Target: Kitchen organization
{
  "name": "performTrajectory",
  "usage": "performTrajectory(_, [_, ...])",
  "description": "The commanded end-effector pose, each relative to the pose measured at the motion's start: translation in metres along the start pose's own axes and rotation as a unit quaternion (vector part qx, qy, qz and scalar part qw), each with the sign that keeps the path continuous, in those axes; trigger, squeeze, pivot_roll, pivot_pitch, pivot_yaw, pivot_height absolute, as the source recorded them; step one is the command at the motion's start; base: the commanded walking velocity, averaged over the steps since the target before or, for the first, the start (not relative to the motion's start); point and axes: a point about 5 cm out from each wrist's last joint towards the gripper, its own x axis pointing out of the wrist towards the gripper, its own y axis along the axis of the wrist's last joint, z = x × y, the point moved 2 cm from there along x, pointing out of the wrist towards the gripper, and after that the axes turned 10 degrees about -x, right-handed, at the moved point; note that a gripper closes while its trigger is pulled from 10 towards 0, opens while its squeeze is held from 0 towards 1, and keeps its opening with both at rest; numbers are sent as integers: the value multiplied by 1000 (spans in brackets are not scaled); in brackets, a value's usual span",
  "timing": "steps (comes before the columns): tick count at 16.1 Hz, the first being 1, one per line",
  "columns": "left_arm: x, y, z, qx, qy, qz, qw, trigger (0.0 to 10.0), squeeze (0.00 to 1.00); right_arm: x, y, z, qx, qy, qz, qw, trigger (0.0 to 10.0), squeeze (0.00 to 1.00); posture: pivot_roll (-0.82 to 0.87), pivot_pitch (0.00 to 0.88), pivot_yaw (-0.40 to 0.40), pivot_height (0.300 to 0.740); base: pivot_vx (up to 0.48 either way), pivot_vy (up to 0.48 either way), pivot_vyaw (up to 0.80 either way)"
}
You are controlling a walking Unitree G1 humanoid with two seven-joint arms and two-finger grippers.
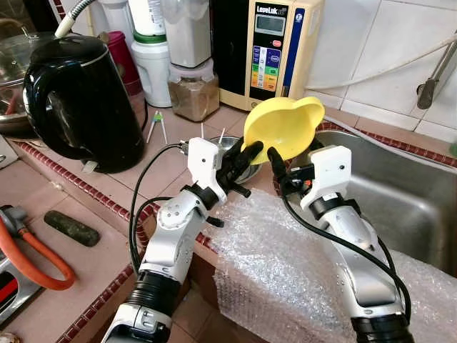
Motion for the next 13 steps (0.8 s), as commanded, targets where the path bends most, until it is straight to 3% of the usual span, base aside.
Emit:
performTrajectory(1, [2, -6, 19, -1, -59, -14, 998, 0, 0, 9, 4, 7, -6, -13, 6, 1000, 0, 0, -17, 0, 41, 740, 0, 0, 0])
performTrajectory(5, [3, -8, 23, -1, -63, -21, 998, 0, 0, 19, 11, 9, -22, -23, 27, 999, 0, 0, -21, 0, 44, 740, 0, 0, 0])
performTrajectory(13, [3, -11, 28, -7, -71, -26, 997, 0, 0, 24, 19, 23, -38, -60, 52, 996, 0, 0, -21, 0, 48, 740, 0, 0, 0])
